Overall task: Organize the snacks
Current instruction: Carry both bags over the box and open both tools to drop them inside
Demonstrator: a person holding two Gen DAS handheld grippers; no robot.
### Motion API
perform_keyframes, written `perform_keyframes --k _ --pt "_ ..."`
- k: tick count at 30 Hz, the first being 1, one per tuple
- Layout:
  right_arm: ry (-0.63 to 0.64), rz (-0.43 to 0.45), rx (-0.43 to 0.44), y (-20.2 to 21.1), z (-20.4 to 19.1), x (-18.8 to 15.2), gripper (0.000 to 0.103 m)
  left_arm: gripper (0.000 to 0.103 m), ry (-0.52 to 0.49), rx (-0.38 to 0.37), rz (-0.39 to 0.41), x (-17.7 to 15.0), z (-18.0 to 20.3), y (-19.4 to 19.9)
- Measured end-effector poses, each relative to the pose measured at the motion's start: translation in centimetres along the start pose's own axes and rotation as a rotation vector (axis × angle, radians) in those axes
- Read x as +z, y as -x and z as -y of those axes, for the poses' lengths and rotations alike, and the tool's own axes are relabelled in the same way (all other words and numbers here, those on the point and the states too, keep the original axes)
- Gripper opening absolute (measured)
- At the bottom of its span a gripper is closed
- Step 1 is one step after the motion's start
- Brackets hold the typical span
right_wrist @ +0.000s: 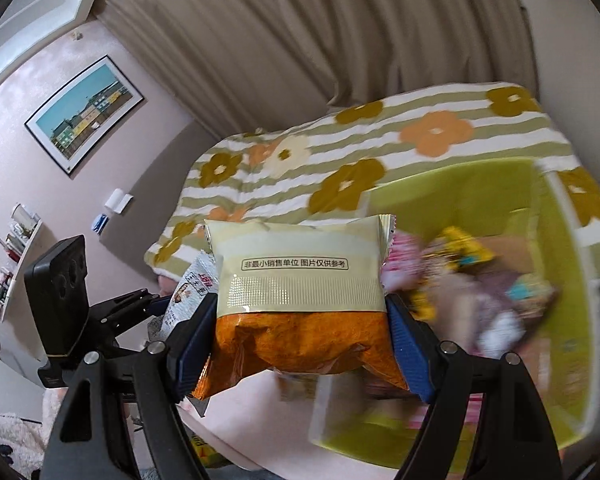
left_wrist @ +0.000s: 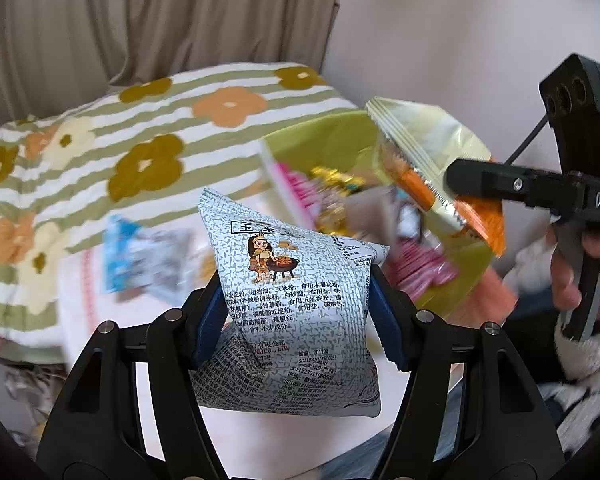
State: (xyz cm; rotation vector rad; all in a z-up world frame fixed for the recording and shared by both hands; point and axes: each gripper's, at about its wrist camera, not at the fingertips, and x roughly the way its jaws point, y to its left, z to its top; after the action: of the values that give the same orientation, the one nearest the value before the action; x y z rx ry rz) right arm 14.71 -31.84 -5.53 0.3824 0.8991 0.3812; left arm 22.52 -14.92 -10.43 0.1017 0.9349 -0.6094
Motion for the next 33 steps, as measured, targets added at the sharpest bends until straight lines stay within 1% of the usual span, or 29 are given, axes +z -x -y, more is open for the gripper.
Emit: perform_keyframes --k 3,6,8,11,15,18,19,20,22,26,29,33 --pt "-0.007 0.002 -0.027 1.6 2.3 0.2 0.077 0.062 0.018 -0.033 0.003 1.3 2.8 -1.7" --pt "-0.037 0.013 -0.028 2.7 4.3 0.2 0.077 0.062 0.027 -0.044 -0.010 2.2 5.2 -3.7" --pt "-0.055 0.021 -0.029 3.3 5.4 0.0 0.077 0.062 0.043 -0.068 -0.021 2.9 6.4 -5.2" --pt "-0.090 0.032 -0.039 4.2 6.9 -0.4 0.077 0.062 0.044 -0.071 -0.037 3.4 7.8 -7.1" --pt "-0.132 0.051 -0.059 5.1 8.4 -0.7 0.077 0.062 0.042 -0.080 -0.068 3.7 8.6 -9.1" --pt "-0.159 0.069 -0.068 5.7 8.8 -0.8 0.077 0.067 0.034 -0.069 -0.098 4.0 9.2 -10.5" --pt "-0.165 0.076 -0.070 5.9 9.1 -0.8 0.077 0.073 0.027 -0.060 -0.115 4.1 9.3 -10.9" --pt "-0.172 0.080 -0.074 6.0 9.2 -0.7 0.077 0.083 0.021 -0.047 -0.129 4.1 9.4 -11.3" --pt "-0.184 0.081 -0.080 6.0 9.7 -0.8 0.077 0.088 0.017 -0.018 -0.128 4.0 9.2 -11.1" --pt "-0.195 0.073 -0.097 5.6 10.1 -0.9 0.077 0.088 0.025 0.016 -0.114 3.6 7.9 -9.8" --pt "-0.200 0.066 -0.105 5.1 10.3 -0.7 0.077 0.088 0.046 0.020 -0.103 3.3 6.8 -8.6" --pt "-0.189 0.049 -0.120 3.9 10.4 0.6 0.078 0.088 0.070 0.009 -0.088 3.3 5.5 -7.9"
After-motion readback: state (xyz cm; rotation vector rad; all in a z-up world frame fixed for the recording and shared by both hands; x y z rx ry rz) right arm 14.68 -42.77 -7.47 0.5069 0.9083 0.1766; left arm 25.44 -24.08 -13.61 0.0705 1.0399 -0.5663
